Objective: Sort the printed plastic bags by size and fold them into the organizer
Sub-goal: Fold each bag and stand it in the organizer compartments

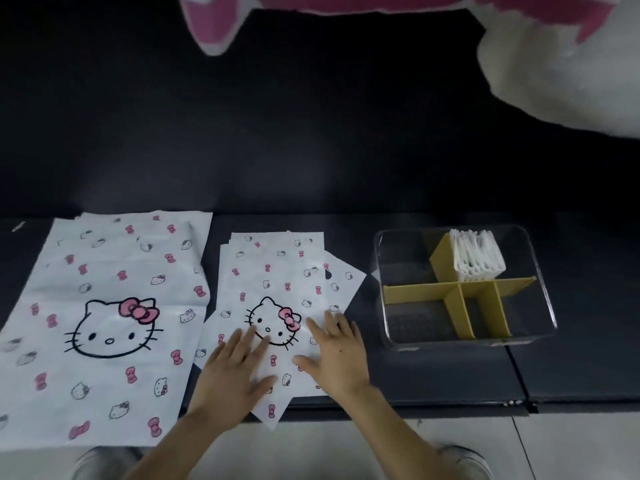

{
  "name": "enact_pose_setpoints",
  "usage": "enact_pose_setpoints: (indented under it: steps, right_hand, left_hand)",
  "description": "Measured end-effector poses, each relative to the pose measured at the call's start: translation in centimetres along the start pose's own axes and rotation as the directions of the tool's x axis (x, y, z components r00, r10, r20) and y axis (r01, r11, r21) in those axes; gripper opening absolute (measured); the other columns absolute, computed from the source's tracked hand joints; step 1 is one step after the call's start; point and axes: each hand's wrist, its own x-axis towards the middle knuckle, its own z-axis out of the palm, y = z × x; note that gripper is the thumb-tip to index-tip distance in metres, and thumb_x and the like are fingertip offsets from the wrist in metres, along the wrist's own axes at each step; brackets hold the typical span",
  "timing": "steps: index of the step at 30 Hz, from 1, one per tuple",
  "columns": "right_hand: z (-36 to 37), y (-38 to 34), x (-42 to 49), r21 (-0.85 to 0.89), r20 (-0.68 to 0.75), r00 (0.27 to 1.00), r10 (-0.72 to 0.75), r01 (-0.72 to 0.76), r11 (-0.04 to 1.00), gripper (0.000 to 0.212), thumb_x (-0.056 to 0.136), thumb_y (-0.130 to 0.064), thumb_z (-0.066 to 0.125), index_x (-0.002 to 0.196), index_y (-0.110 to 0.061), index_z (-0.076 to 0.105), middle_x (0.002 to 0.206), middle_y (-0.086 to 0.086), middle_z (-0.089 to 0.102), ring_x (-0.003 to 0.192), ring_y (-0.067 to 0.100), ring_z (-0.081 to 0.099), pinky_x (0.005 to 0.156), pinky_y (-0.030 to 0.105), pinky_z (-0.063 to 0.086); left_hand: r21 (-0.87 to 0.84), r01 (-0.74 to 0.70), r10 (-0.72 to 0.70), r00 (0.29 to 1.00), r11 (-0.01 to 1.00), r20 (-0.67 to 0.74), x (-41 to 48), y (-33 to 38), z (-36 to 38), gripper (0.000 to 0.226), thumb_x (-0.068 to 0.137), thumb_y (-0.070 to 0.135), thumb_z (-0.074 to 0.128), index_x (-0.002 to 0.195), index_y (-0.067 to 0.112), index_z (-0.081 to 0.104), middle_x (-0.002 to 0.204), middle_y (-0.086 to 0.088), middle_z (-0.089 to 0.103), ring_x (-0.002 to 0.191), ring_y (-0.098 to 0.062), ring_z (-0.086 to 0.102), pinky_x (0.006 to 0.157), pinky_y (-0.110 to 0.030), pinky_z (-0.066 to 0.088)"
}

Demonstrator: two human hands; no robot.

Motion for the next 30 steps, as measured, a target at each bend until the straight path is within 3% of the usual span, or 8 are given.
enact_pose_setpoints:
  steps: [5,9,14,17,19,24,27,30]
  right_hand:
    - [1.5,-0.3,-0.3,-0.007,-0.040,0.999,-0.027,0.027,1.000,0.031,0.060,-0.054,0.072,0.084,-0.035,0.075,0.111,0.002,0.070,0.105,0.026,0.066,0.086,0.055,0.048]
    - [0.9,0.6,-0.7,0.215,-0.089,0.996,0.000,0.020,0.976,0.018,0.085,-0.034,0.064,0.098,-0.030,0.075,0.133,-0.006,0.057,0.132,0.016,0.045,0.113,0.048,0.020]
    - [-1.4,2.4,-0.8,0.373,0.222,0.974,-0.046,-0.041,0.927,0.023,0.094,-0.034,0.056,0.094,-0.023,0.076,0.144,-0.014,0.043,0.142,0.002,0.020,0.118,0.037,0.002]
    - [-2.6,2.8,-1.3,0.448,0.292,0.953,-0.079,-0.064,0.892,0.018,0.092,-0.030,0.059,0.103,-0.026,0.073,0.145,-0.013,0.042,0.139,-0.003,0.020,0.119,0.040,0.003]
    - [-3.5,2.6,-2.1,0.511,0.237,0.970,-0.062,-0.070,0.856,0.022,0.093,-0.032,0.058,0.113,-0.039,0.064,0.146,-0.014,0.039,0.141,0.000,0.018,0.120,0.038,0.002]
    - [-6.3,1.4,-5.2,0.890,0.323,0.928,-0.187,-0.230,0.394,0.052,0.077,-0.061,0.063,0.122,-0.035,0.059,0.126,-0.026,0.057,0.124,-0.013,0.041,0.104,0.009,0.032]
    - [-5.5,1.4,-5.5,0.865,0.369,0.899,-0.235,-0.239,0.442,0.043,0.078,-0.039,0.073,0.119,-0.030,0.062,0.118,-0.023,0.064,0.112,-0.011,0.053,0.093,0.008,0.041]
    - [-3.2,1.2,-4.0,0.816,0.233,0.972,0.007,-0.199,0.543,0.009,0.084,-0.010,0.070,0.082,-0.019,0.073,0.078,-0.011,0.068,0.073,0.000,0.057,0.071,0.015,0.044]
  left_hand:
    - [-0.039,-0.101,0.100,0.995,0.994,-0.027,-1.5,-0.9,0.1,0.068,0.089,0.072,0.017,0.130,0.030,0.051,0.139,-0.002,0.052,0.127,-0.021,0.042,0.102,-0.036,0.037]
    - [-0.003,-0.289,0.288,0.957,0.957,-0.038,-3.6,-2.6,0.7,0.076,0.072,0.079,0.038,0.133,0.034,0.047,0.143,0.003,0.046,0.133,-0.018,0.034,0.109,-0.036,0.014]
    - [-0.195,-0.402,0.336,0.893,0.895,-0.299,-4.4,-4.0,0.4,0.045,0.068,0.024,0.062,0.111,0.032,0.062,0.120,0.006,0.065,0.120,-0.013,0.048,0.109,-0.030,0.024]
    - [-0.543,-0.237,0.048,0.940,0.806,-0.339,-4.9,-2.9,-1.6,0.030,0.074,0.021,0.052,0.094,0.021,0.074,0.097,0.028,0.068,0.098,-0.004,0.061,0.097,-0.004,0.032]
    - [-0.715,-0.068,-0.114,0.972,0.696,-0.203,-4.9,-2.3,-3.4,0.022,0.081,0.030,0.058,0.087,0.019,0.076,0.082,0.036,0.065,0.084,-0.001,0.064,0.079,-0.007,0.044]
    - [-0.655,0.049,-0.169,0.978,0.754,-0.121,-3.5,-2.1,-5.8,0.035,0.088,0.031,0.064,0.059,0.017,0.053,0.048,0.003,0.041,0.051,-0.012,0.036,0.051,-0.020,0.029]
    - [-0.658,0.097,-0.162,0.986,0.746,-0.038,-2.8,-2.3,-6.2,0.037,0.085,0.043,0.064,0.076,0.007,0.065,0.063,-0.009,0.058,0.059,-0.017,0.046,0.060,-0.025,0.039]
    - [-0.816,0.169,-0.242,0.970,0.552,0.037,-2.2,-2.6,-6.7,0.026,0.081,0.034,0.073,0.087,0.009,0.069,0.076,0.001,0.067,0.068,-0.011,0.058,0.067,-0.016,0.044]
